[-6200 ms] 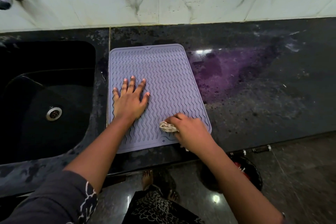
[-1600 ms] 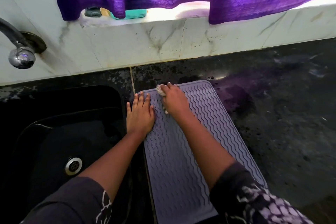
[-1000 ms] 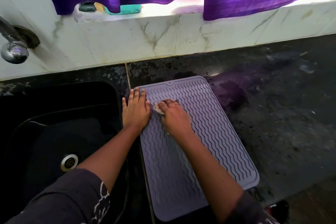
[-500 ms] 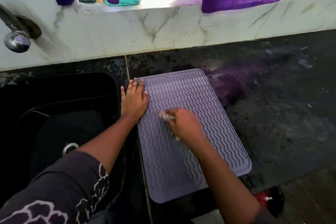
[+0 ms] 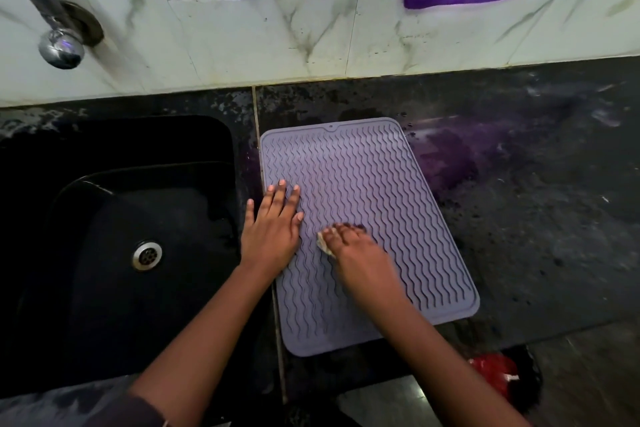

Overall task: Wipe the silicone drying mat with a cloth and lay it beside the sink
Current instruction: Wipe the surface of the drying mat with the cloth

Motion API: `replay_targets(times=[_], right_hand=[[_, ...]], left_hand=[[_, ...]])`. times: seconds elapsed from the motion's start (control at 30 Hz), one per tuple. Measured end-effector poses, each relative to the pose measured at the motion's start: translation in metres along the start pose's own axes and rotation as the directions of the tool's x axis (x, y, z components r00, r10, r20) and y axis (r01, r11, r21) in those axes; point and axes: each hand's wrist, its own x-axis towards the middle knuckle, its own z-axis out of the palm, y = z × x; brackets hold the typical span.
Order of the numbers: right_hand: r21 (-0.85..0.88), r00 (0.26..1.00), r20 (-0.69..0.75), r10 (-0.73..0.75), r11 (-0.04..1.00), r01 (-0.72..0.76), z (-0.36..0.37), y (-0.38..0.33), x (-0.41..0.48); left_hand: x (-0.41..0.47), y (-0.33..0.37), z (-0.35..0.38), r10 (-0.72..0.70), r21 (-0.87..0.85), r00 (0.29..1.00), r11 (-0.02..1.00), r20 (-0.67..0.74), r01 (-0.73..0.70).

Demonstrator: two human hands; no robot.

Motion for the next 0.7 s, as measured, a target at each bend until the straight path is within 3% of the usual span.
replay_targets(times=[0.13,0.27,0.47,0.63,0.7], right_hand=[[0.069,0.999,-0.016,-0.037,0.997,0.038,-0.023,0.007,0.014],[0.081,0.992,-0.123,-0.006,0.997,0.016,-0.026,0.000,0.058],[-0.010,0.999,-0.027,-0.027,1.000,0.027,-0.013,-0.011,0.036],[0.017,0.993,0.077,-0.089,0.996,0.088,-0.017,-0.004,-0.010],[0.080,0.995,0.087,-0.055,0.996,0.048,-0.025,-0.001,-0.002]], left_hand=[[-0.003,0.003,-0.005,0.007,0.009,1.000,1.000,0.009,-0.007],[-0.015,0.001,-0.011,0.011,0.070,0.999,0.997,0.033,-0.014],[-0.045,-0.003,-0.004,-0.009,0.063,0.998,0.998,0.060,0.005],[-0.046,0.000,0.001,-0.021,0.030,1.000,0.999,-0.003,0.021],[-0.047,0.000,0.003,-0.024,0.030,1.000,0.999,-0.021,0.025]])
